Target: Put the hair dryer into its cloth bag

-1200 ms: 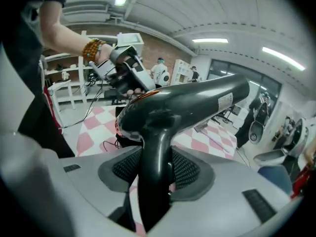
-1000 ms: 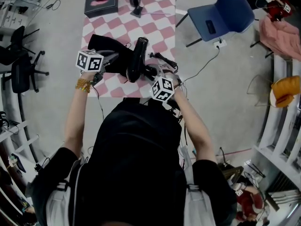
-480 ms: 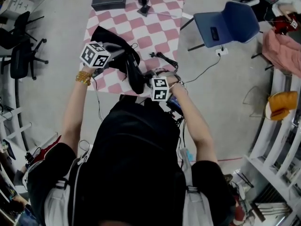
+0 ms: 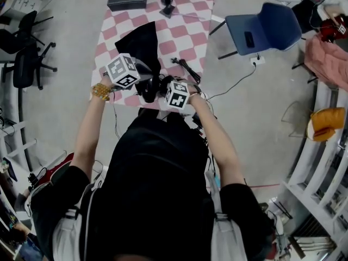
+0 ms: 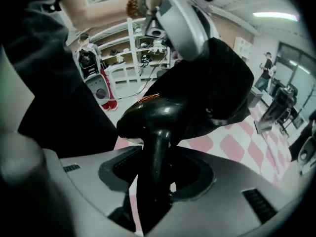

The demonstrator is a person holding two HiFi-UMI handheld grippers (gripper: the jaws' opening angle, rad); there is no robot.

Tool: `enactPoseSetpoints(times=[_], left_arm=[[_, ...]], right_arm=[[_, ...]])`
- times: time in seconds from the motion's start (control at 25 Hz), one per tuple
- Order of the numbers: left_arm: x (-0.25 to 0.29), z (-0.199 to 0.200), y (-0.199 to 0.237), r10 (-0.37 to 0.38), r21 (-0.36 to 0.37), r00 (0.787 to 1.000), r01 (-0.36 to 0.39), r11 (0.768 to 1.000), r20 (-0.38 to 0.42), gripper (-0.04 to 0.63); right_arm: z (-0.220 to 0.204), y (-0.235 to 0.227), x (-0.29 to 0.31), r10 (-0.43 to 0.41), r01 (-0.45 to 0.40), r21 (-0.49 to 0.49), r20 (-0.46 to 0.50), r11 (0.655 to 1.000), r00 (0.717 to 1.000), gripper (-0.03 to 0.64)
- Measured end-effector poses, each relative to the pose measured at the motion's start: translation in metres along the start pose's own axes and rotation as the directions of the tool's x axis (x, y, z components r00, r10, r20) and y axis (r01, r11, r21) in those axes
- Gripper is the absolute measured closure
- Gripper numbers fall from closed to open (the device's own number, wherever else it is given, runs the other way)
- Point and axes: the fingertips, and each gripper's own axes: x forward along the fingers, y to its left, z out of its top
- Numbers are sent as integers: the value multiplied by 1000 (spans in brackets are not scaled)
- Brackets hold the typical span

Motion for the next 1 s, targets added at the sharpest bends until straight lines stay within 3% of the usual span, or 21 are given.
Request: enactPoseSetpoints(times=[0.12, 0.24, 0.28, 0.32, 0.44, 0.6, 0.64, 0.72, 0.84, 1.0], left_arm=[[2, 5, 15, 157, -40, 983, -153, 987, 94, 571], [-7, 2, 24, 315, -76, 926, -306, 949, 206, 562], [-11, -5, 24, 349, -100, 908, -335, 937, 230, 523], [-13, -14, 23, 375, -127, 894, -354, 927, 246, 476], [-14, -49, 25, 445, -192, 855, -405, 894, 265, 434], [-22, -62, 26, 532, -152, 797, -511, 846, 286, 420], [-22, -61, 26, 535, -137, 795, -518, 844, 285, 422], [-17, -60, 25, 510, -122, 815, -496, 859, 274, 424], [-12, -55, 25, 471, -152, 842, -446, 882, 264, 557], [-14, -42, 14, 422, -146, 856, -396, 906, 298, 575]], right_arm=[[5, -12, 7, -24, 15, 161, 55, 987, 998, 430], [0, -19, 13, -40, 19, 275, 69, 961, 997, 430], [0, -20, 15, -46, 24, 284, 69, 959, 997, 430], [1, -19, 16, -49, 28, 281, 68, 959, 996, 430], [3, -11, 18, -36, 22, 227, 60, 974, 998, 430], [3, 12, 18, 44, -42, 81, -17, 996, 999, 430], [3, 19, 19, 66, -64, 45, -46, 997, 997, 430], [4, 27, 21, 95, -95, 11, -80, 995, 992, 430], [9, 25, 27, 105, -100, 58, -78, 993, 991, 430], [16, 9, 27, 78, -70, 129, -63, 989, 995, 429]])
